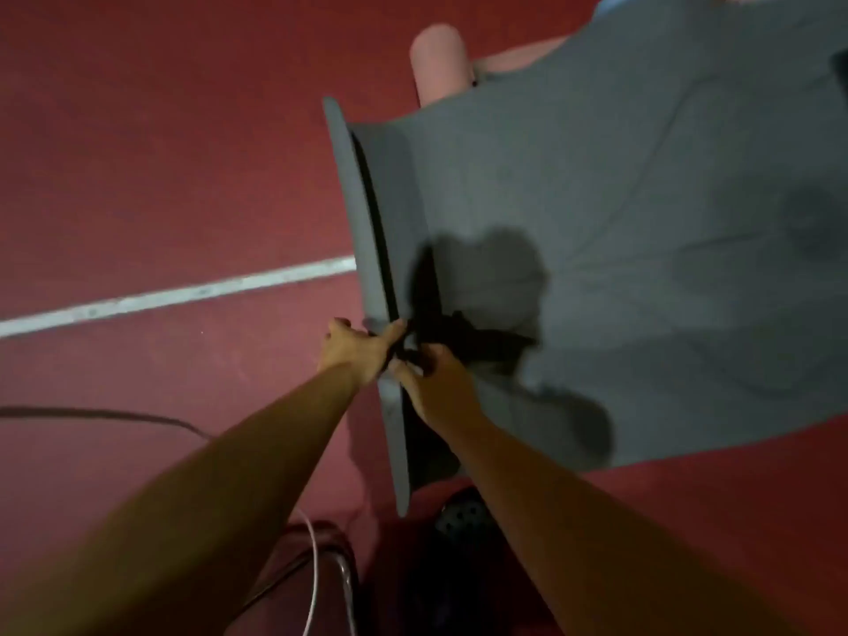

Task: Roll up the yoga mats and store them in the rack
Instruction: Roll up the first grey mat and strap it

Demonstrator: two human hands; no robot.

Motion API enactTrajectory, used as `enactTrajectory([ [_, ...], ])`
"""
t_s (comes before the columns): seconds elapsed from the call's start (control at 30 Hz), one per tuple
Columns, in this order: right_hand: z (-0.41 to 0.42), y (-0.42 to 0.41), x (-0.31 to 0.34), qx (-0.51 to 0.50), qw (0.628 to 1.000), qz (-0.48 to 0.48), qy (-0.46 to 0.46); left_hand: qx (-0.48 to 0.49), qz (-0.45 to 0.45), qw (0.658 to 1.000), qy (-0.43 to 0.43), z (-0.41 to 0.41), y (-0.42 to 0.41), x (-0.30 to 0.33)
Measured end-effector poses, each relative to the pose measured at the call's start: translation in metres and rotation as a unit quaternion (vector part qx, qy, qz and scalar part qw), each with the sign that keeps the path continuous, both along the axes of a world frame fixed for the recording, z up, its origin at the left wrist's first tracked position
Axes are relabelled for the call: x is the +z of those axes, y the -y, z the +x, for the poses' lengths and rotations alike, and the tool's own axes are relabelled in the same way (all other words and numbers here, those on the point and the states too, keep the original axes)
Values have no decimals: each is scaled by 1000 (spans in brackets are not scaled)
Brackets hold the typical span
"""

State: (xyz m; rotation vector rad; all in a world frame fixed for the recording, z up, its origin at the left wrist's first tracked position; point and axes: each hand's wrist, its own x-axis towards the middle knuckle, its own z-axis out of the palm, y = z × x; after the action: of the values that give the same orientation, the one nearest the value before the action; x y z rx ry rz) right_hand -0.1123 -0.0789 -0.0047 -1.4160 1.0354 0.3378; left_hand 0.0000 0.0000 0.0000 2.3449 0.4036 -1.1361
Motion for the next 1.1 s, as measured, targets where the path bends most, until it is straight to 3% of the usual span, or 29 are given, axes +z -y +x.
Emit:
enactTrajectory([
  [0.13, -18, -37, -42, 40, 999, -7, -3, 0, 12, 999, -35, -15, -13, -44],
  [0.23, -34, -48, -57, 34, 999, 30, -26, -49, 7, 999, -4, -27, -11, -52],
  [0.37, -53, -40, -41, 16, 996, 51, -70, -37, -10, 999, 35, -31, 1, -25],
  [0.47, -67, -24, -17, 63, 996, 24, -58, -14, -43, 999, 5, -26, 10, 6],
  [0.53, -79, -11, 5, 106, 993, -23, -38, -77, -37, 996, 11, -30, 20, 34],
  [0.57, -86, -3, 18, 136, 989, -54, -28, -164, -15, 984, 61, -32, 24, 50],
  [0.6, -93, 7, 32, 172, 981, -83, -22, -278, 10, 950, 139, -33, 29, 64],
  [0.63, -99, 19, 47, 212, 970, -114, -20, -401, 19, 888, 223, -33, 33, 79],
  [0.7, -113, 52, 78, 305, 936, -173, -33, -618, -5, 721, 314, -29, 51, 106],
  [0.73, -121, 72, 95, 343, 916, -202, -38, -687, -19, 654, 315, -26, 63, 117],
  [0.83, -155, 140, 143, 403, 872, -275, -53, -793, -16, 538, 285, -35, 106, 169],
  [0.9, -182, 184, 179, 420, 848, -316, -71, -812, -31, 497, 305, -49, 129, 210],
  [0.97, -211, 224, 217, 425, 829, -353, -88, -812, -33, 488, 318, -62, 149, 244],
  [1.1, -266, 285, 308, 384, 815, -420, -112, -760, -30, 549, 348, -100, 211, 322],
])
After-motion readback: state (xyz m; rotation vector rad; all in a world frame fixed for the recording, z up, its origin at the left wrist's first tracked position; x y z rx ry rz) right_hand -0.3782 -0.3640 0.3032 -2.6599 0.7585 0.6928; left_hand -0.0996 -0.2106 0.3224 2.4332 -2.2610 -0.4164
